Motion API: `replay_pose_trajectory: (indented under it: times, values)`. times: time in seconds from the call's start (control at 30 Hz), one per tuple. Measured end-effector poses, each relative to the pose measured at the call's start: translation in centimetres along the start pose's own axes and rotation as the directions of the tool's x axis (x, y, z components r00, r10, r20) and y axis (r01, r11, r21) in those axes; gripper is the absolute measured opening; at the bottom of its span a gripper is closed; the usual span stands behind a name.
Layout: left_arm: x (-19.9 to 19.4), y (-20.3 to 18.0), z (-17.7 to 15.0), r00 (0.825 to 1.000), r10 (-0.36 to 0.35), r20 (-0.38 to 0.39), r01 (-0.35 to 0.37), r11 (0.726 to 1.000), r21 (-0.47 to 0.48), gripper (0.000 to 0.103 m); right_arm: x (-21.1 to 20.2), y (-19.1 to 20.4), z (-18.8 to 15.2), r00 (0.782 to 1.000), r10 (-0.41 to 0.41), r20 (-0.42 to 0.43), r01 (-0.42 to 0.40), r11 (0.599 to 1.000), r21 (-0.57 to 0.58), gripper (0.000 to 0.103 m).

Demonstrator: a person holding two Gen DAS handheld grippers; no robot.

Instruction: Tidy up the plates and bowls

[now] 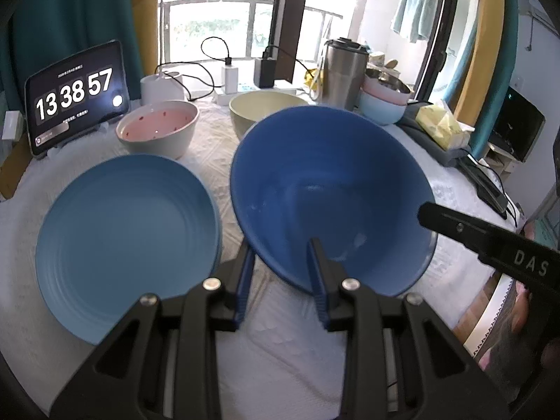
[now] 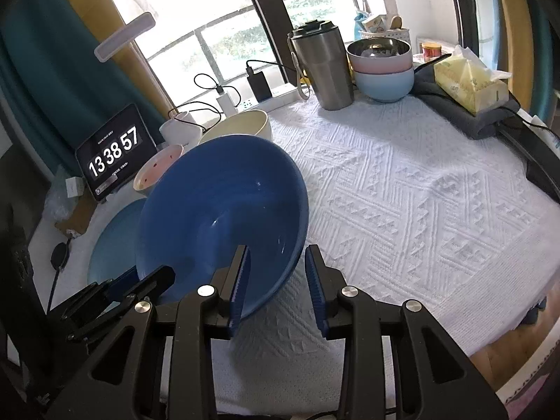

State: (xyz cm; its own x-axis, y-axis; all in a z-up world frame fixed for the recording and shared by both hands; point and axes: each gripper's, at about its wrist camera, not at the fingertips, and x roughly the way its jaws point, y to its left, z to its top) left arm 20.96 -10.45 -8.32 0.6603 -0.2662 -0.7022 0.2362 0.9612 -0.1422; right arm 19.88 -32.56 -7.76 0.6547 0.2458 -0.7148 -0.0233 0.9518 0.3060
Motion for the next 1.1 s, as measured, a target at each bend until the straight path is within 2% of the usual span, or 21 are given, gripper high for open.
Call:
replay_pose_trajectory:
  times: [0.63, 1.1]
  values:
    - [-1.4, 1.1, 2.6, 0.998, 0.038, 0.055, -0.038, 0.999, -0.002, 0.034, -0.2, 0.0, 2.4, 0.999, 0.013, 0.037, -0.013, 1.0, -0.005, 0.035]
    - [-1.1, 1.8, 5.3, 0.995, 0.059, 0.082, -0.059, 0.998, -0.004, 0.034, 0.5, -0.1, 4.9, 0.998, 0.021, 0.057, -0.021, 1.0, -0.01, 0.035]
